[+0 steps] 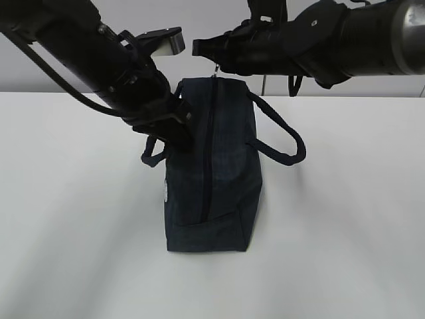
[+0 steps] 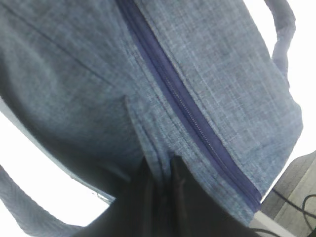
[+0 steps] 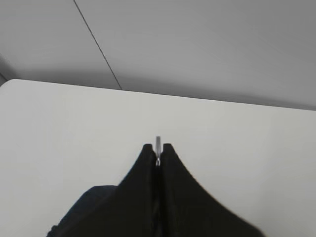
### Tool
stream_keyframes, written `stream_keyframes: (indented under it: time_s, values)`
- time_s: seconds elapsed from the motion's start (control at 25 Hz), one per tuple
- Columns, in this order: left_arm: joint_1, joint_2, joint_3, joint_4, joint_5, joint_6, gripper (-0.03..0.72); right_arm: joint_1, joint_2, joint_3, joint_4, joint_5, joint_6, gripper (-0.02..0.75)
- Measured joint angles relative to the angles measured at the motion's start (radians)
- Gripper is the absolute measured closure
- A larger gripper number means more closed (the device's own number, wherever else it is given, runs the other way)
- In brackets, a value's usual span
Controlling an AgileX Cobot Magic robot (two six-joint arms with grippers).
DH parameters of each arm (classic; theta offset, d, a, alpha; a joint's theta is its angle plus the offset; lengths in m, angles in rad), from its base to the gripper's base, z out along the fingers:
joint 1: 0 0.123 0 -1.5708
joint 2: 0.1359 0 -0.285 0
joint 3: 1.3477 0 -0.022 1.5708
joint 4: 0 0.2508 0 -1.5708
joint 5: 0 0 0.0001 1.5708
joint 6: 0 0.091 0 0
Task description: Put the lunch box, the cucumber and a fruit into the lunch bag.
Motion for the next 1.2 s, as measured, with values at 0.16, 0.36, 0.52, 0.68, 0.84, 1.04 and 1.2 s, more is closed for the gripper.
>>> stream_keyframes:
  time_s: [0.16,0.36,0.52,0.68,0.84,1.04,1.2]
  values:
    - [0.0,0.0,-0.032,0.02,0.037,0.015,0.677,0.0,0.007,-0.007,0.0,0.002,-0.009,0.738]
    - [0.002,0.002,-0.057,0.034,0.078,0.02,0.677,0.0,0.015,-0.009,0.0,-0.005,-0.011,0.738]
    - [0.002,0.002,-0.06,0.035,0.082,0.021,0.677,-0.002,0.021,-0.018,0.0,-0.012,-0.011,0.738]
    - [0.002,0.002,-0.06,0.037,0.092,0.021,0.677,-0.002,0.047,-0.044,0.0,-0.012,-0.011,0.738]
    - [0.002,0.002,-0.06,0.04,0.105,0.03,0.677,-0.002,0.075,-0.075,0.002,-0.012,-0.012,0.738]
    - [0.002,0.002,-0.061,0.042,0.106,0.051,0.677,-0.002,0.086,-0.106,0.011,0.0,-0.017,0.738]
    - [0.002,0.002,-0.061,0.044,0.109,0.067,0.677,-0.014,0.121,-0.141,0.035,0.013,-0.02,0.738]
